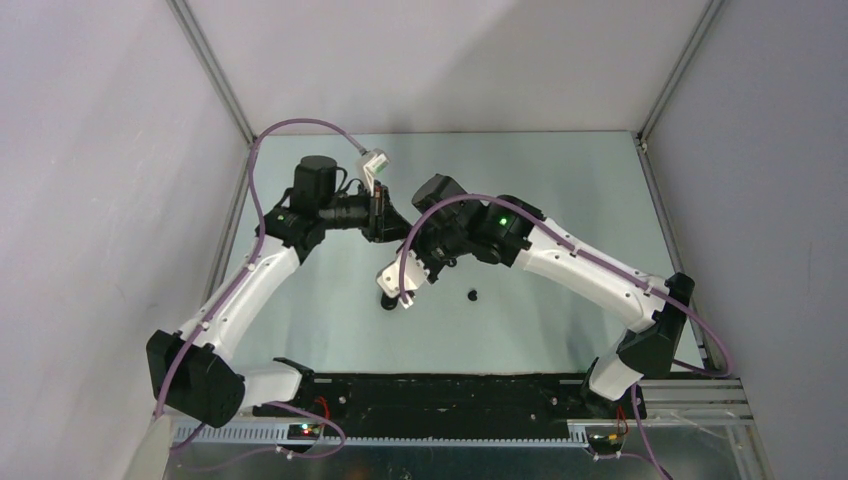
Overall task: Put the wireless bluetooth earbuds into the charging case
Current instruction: Insert the left earbud into the left side groove of the charging case.
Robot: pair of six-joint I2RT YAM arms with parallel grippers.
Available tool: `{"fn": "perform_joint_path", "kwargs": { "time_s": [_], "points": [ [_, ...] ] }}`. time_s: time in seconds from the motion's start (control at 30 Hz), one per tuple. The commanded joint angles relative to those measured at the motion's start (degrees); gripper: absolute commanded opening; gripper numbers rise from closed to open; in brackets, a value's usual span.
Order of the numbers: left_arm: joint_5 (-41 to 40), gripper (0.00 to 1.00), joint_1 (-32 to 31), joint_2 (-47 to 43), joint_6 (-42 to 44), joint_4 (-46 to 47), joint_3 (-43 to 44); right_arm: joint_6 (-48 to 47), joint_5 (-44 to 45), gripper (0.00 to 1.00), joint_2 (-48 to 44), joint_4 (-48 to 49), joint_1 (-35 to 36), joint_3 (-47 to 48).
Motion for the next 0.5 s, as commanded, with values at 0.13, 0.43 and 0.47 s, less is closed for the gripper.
{"fn": "perform_joint_path", "kwargs": {
  "time_s": [0.13,0.43,0.47],
  "points": [
    [5.52,0.00,0.38,-0.44,-1.95,-1.19,-0.41,-1.87,7.51,0.00,-0.39,1.17,-0.01,-0.03],
    [7.45,0.00,0.38,-0.55,-3.31,-0.84,-0.60,-2.27,9.17,0.00,-1.61,9.84,1.87,-7.24],
    [7.65,0.00,0.38,-0.64,-3.33,-0.87,-0.73,-2.55,9.17,0.00,-1.66,9.99,1.83,-7.46]
  ]
}}
